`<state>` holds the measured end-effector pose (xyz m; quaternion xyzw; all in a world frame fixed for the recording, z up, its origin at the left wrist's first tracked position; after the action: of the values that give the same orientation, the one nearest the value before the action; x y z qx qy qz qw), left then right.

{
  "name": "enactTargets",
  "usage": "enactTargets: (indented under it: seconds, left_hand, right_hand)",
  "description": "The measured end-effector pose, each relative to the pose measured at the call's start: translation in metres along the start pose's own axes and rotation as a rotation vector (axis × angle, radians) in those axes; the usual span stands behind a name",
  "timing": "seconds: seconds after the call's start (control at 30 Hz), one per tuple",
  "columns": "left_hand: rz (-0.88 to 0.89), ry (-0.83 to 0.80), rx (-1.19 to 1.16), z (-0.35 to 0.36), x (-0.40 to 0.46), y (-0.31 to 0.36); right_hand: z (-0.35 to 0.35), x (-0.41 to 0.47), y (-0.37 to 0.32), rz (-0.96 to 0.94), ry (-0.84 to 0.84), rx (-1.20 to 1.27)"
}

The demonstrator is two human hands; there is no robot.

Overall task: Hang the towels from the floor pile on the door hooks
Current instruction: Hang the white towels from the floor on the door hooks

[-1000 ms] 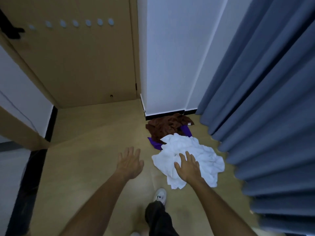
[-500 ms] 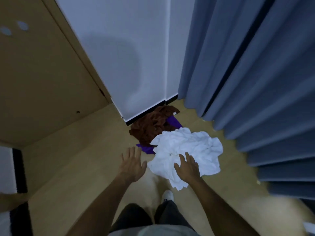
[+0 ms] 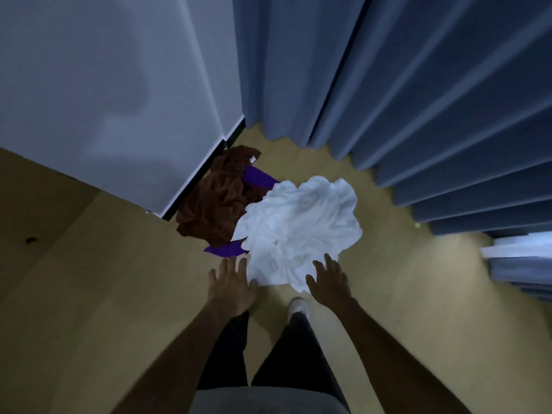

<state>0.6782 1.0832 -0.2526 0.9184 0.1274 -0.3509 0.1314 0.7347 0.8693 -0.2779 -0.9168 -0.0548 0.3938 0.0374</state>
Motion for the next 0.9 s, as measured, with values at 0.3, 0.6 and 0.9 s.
enactTargets:
  seconds: [0.3, 0.6, 0.9]
  left_hand:
    - [0.055, -0.071, 0.076, 0.004, 0.091, -0.027]
    - [0.136, 0.001, 0.126, 0.077, 0.225, -0.018]
    - [0.234, -0.043, 0.156, 0.188, 0.362, -0.013]
  right_hand:
    - [0.023, 0.093, -0.030, 0.074, -0.032, 0.185]
    - [0.076, 0.262, 0.016, 0.110, -0.044, 0.173]
    - [0.119, 0.440, 0.057, 0.127, 0.055, 0.138]
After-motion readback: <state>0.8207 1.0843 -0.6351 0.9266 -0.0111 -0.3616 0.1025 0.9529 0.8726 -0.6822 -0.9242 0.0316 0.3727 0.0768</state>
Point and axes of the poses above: each hand's wrist, its own x-axis towards the middle knuckle, its own z-axis out of the palm, y = z × x, the point moved 3 cm from there along x, towards the middle knuckle, and after that the axes turned 1 degree about -x, right-handed, at the moved point
